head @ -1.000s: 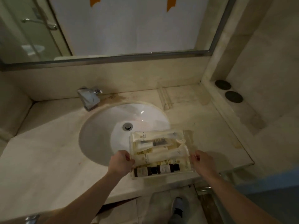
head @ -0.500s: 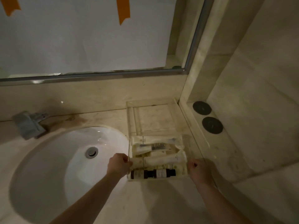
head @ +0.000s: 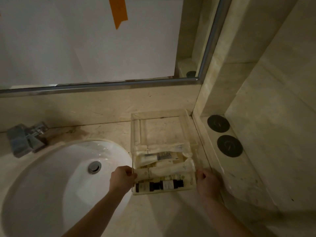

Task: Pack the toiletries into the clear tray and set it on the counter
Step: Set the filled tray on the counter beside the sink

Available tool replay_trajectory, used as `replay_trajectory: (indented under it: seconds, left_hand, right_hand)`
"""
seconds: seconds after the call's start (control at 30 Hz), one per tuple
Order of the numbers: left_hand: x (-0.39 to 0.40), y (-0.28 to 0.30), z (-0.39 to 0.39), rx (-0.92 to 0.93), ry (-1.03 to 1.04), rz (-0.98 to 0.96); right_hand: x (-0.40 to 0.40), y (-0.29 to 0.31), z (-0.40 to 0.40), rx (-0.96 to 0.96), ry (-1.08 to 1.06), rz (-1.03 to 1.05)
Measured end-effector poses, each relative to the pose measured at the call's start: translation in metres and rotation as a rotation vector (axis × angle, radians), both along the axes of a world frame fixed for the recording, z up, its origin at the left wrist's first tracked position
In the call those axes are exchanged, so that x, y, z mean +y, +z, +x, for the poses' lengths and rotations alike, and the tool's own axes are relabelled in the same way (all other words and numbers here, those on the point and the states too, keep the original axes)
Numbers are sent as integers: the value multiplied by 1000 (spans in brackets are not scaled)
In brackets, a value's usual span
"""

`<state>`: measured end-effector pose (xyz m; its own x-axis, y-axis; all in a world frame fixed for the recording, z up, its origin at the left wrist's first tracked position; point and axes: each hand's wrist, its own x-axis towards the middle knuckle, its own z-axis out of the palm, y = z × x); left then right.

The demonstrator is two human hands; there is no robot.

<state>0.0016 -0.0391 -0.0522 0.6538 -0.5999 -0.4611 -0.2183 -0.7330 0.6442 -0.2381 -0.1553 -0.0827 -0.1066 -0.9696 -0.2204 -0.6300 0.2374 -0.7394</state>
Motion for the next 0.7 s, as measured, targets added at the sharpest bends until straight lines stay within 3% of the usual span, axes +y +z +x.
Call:
replay_trajectory:
  seconds: [0.47, 0.7]
  left_hand:
    - [-9, 1, 1, -50, 55, -44]
    - [-24, 4, 6, -76, 132, -91]
  right_hand:
    - [0, -3, 14, -42, -33, -110]
    - [-23, 5, 21, -77, 21, -33]
